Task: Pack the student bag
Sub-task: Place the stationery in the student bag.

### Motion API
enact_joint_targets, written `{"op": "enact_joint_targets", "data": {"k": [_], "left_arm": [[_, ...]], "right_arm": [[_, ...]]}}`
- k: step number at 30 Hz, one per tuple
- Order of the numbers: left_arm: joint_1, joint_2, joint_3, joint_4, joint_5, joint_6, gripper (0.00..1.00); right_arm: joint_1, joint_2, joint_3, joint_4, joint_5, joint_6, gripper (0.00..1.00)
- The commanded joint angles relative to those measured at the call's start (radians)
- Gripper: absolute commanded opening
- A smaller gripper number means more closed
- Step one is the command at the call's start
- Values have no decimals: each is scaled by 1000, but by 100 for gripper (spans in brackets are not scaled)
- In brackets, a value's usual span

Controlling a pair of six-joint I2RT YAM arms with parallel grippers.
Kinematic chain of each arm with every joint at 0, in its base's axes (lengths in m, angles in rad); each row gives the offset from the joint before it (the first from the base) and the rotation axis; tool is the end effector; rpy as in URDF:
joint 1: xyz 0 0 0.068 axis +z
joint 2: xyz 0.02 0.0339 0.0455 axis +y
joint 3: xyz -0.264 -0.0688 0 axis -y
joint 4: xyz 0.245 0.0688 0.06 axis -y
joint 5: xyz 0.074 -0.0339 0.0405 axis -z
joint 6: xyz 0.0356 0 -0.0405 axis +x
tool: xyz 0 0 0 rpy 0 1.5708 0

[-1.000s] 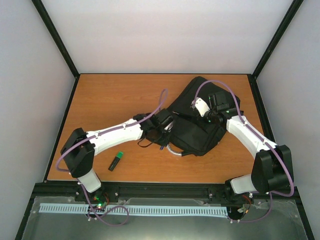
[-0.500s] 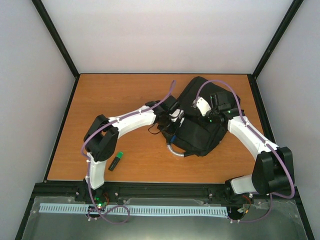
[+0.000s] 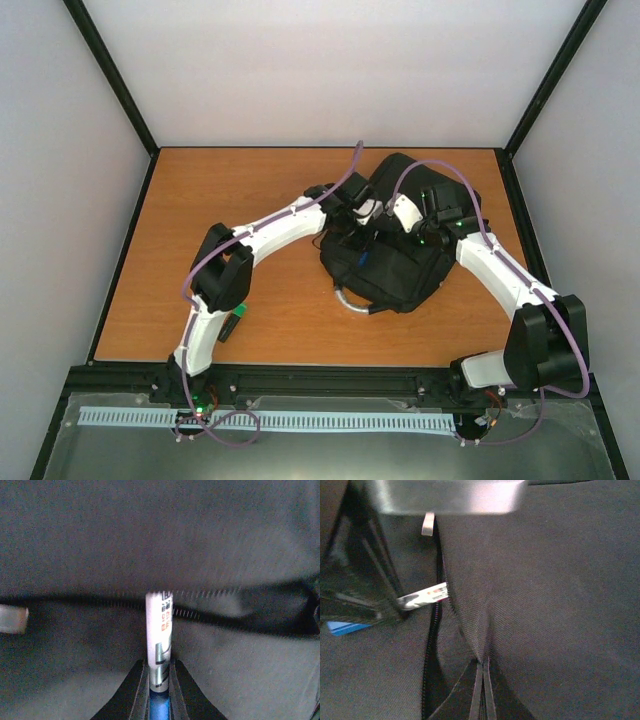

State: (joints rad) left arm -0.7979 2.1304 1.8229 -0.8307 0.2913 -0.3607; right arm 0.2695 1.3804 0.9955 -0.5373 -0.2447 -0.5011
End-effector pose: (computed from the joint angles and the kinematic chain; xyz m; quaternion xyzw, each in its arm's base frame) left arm 0.3119 -0.3344 0.2221 0.2400 0.9366 -0.2349 0.1001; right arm 0.2726 0.0842 0.2499 -0.3896 0.8572 0.0784 0.3275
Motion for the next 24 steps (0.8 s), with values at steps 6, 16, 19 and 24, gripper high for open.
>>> {"op": "enact_joint_targets", "data": {"k": [6,16,19,24], "left_arm": [[14,90,205,-41,-43,9,9],[14,25,142,-52,-106,-2,39],[14,-41,84,-37,-82,-2,43],[14,-178,-64,16,-58,-24,47]], "right_arm": [[9,-30,2,1,-64,-8,3],[8,-19,3,-1,-63,-11,3],[8,-16,3,-1,-62,-11,3],[8,-22,3,0,-59,-10,3]]}}
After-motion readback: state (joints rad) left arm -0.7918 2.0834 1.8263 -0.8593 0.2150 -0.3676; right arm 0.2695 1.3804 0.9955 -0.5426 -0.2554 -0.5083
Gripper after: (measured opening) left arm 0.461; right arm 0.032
